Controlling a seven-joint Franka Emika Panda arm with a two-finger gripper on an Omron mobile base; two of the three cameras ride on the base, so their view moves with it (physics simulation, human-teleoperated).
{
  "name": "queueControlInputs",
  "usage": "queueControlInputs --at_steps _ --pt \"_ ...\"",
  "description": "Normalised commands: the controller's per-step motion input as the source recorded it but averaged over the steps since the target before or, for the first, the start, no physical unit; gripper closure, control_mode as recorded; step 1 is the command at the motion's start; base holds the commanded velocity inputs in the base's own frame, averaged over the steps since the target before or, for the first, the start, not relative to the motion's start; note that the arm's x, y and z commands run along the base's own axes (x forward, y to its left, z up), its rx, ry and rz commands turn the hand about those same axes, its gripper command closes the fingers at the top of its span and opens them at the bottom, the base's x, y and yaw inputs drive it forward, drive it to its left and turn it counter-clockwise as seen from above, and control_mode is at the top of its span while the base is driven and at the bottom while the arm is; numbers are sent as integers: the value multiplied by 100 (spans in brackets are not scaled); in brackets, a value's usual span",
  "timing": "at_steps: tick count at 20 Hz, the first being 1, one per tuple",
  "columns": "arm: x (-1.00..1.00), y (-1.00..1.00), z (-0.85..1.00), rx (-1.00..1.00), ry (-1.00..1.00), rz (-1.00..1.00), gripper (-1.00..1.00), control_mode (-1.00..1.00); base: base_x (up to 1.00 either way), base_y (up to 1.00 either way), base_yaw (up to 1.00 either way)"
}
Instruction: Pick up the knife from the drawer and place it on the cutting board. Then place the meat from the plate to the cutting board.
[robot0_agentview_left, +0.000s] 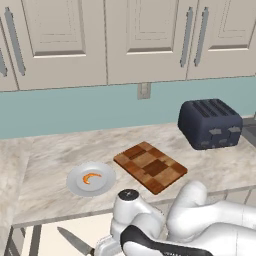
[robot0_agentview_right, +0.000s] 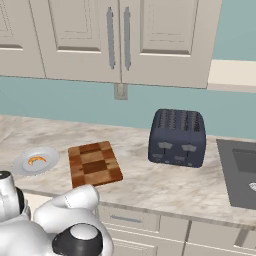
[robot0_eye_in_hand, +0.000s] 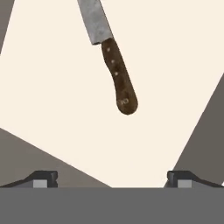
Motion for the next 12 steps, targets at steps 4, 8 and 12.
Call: queueControlInputs --at_steps 4,8,12 --pt "49 0 -18 -1 1 -3 -100 -100 0 0 0" --pt "46 1 -27 -3 0 0 -100 -100 0 0 0" --pt "60 20 -25 -5 2 0 -100 -100 0 0 0"
